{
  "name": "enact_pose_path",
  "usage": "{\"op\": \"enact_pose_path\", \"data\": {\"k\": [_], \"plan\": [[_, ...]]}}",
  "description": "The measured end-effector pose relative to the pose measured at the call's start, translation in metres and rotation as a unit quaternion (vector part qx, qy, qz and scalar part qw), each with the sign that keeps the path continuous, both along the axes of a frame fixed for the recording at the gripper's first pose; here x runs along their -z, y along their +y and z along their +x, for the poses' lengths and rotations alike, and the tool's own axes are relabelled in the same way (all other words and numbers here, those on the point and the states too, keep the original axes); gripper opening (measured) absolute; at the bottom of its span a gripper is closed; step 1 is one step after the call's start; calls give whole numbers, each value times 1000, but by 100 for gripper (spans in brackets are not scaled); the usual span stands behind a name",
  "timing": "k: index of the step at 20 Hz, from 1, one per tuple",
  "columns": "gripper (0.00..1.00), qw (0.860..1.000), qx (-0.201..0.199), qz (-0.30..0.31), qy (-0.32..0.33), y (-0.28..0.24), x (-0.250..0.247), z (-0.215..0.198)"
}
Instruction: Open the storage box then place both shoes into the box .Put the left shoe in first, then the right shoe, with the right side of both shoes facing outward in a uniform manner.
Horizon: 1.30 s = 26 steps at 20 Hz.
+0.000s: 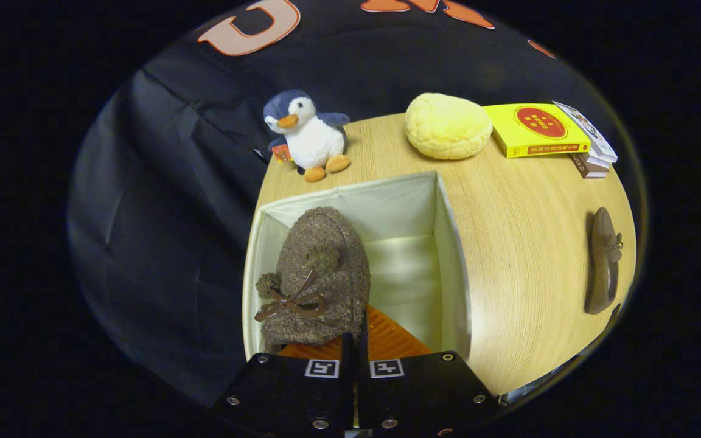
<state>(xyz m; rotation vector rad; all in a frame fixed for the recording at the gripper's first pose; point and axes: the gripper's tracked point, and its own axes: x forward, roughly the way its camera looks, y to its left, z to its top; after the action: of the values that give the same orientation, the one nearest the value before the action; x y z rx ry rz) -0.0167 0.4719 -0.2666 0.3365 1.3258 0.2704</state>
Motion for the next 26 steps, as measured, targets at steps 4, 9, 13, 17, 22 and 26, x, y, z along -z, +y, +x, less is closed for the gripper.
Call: {"op": "enact_pose_path", "data": {"k": [4,9,13,17,22,26], "plan": [[4,1000,1,6,10,15,16,-2],[11,998,-21,38,39,40,29,-11],[62,994,-39,102,19,47,-4,-11],[77,989,-50,139,-25,7,-53,-9],[91,984,-55,125,-112,-94,-93,-1],[98,986,-25,69,-149,-187,-82,2]]}}
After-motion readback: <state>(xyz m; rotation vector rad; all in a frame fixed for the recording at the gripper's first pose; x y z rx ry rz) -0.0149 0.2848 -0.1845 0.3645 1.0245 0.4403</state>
